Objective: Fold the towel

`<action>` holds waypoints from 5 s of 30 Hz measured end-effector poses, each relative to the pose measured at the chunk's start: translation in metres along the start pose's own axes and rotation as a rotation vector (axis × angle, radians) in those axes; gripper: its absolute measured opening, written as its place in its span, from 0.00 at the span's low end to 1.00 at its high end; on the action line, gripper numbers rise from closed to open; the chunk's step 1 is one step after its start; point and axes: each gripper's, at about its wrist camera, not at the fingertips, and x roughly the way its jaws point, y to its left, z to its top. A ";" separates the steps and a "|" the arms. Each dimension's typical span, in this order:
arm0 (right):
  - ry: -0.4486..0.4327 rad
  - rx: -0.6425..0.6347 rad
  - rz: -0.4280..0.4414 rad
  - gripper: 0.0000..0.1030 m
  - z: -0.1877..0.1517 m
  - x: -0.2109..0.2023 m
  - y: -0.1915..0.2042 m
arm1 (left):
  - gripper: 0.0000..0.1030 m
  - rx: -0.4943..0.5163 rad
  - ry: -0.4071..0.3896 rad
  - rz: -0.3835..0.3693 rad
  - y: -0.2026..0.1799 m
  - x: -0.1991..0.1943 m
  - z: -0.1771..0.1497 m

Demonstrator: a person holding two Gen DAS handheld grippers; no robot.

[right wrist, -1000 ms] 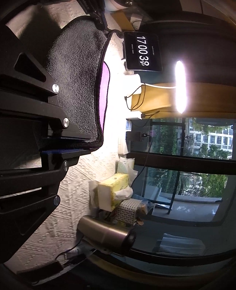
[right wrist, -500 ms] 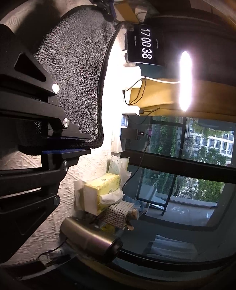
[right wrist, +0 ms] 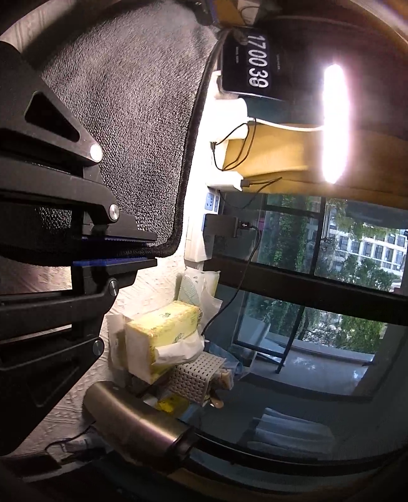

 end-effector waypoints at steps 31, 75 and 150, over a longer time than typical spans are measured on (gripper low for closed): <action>0.225 -0.022 0.023 0.09 -0.002 0.110 0.013 | 0.05 -0.045 0.221 0.004 0.017 0.099 -0.004; 0.301 0.027 0.050 0.59 -0.007 0.084 0.001 | 0.68 -0.101 0.236 0.049 0.009 0.058 -0.008; 0.057 0.065 0.170 0.59 -0.087 -0.129 0.022 | 0.76 0.005 -0.026 -0.118 -0.068 -0.126 -0.097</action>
